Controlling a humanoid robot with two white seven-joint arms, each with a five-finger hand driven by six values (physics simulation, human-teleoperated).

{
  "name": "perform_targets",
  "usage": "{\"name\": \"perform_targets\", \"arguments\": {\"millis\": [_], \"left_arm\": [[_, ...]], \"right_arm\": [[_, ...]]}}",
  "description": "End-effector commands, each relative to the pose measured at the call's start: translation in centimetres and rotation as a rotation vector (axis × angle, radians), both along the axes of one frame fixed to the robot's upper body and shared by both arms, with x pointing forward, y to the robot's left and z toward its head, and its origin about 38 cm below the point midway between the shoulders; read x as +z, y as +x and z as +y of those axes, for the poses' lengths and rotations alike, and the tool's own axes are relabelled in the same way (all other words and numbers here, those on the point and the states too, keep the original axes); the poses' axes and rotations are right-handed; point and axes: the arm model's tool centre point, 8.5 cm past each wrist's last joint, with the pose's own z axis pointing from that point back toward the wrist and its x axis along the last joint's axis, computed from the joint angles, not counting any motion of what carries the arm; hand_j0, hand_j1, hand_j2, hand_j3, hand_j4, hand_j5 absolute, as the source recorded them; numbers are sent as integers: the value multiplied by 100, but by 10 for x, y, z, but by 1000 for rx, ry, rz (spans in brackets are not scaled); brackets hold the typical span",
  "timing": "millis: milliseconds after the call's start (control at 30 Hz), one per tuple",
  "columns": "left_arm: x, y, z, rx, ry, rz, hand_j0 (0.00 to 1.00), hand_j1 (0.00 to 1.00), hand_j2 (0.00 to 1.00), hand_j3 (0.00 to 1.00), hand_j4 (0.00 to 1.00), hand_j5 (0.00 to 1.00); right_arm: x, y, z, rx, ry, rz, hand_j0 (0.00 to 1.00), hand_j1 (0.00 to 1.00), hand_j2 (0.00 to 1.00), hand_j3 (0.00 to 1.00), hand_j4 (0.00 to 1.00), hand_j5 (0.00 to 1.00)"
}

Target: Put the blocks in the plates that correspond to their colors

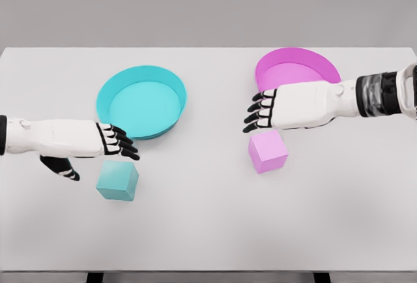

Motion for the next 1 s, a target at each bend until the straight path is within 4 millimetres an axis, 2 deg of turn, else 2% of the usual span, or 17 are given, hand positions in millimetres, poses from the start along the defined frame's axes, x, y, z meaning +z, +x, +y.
{"name": "perform_targets", "arguments": {"millis": [0, 100, 233, 400, 567, 967], "left_arm": [[-9, -1, -2, -8, 25, 6, 100, 100, 100, 100, 100, 100], [-13, 0, -8, -22, 30, -2, 100, 100, 100, 100, 100, 100], [-16, 1, -14, -39, 44, -22, 100, 100, 100, 100, 100, 100], [-19, 1, -16, -49, 63, -35, 100, 100, 100, 100, 100, 100], [-31, 1, -28, -81, 88, -47, 100, 100, 100, 100, 100, 100], [-47, 0, -31, -92, 123, -39, 100, 100, 100, 100, 100, 100]], "right_arm": [[-11, -3, 4, 13, -13, 29, 100, 100, 100, 100, 100, 100], [-13, -4, 11, 29, -12, 32, 100, 100, 100, 100, 100, 100], [-25, -8, 16, 51, -38, 65, 100, 100, 100, 100, 100, 100], [-28, -8, 17, 57, -58, 58, 100, 100, 100, 100, 100, 100], [-36, -7, 18, 65, -101, 36, 100, 100, 100, 100, 100, 100], [-40, -3, 24, 74, -128, 4, 100, 100, 100, 100, 100, 100]]}}
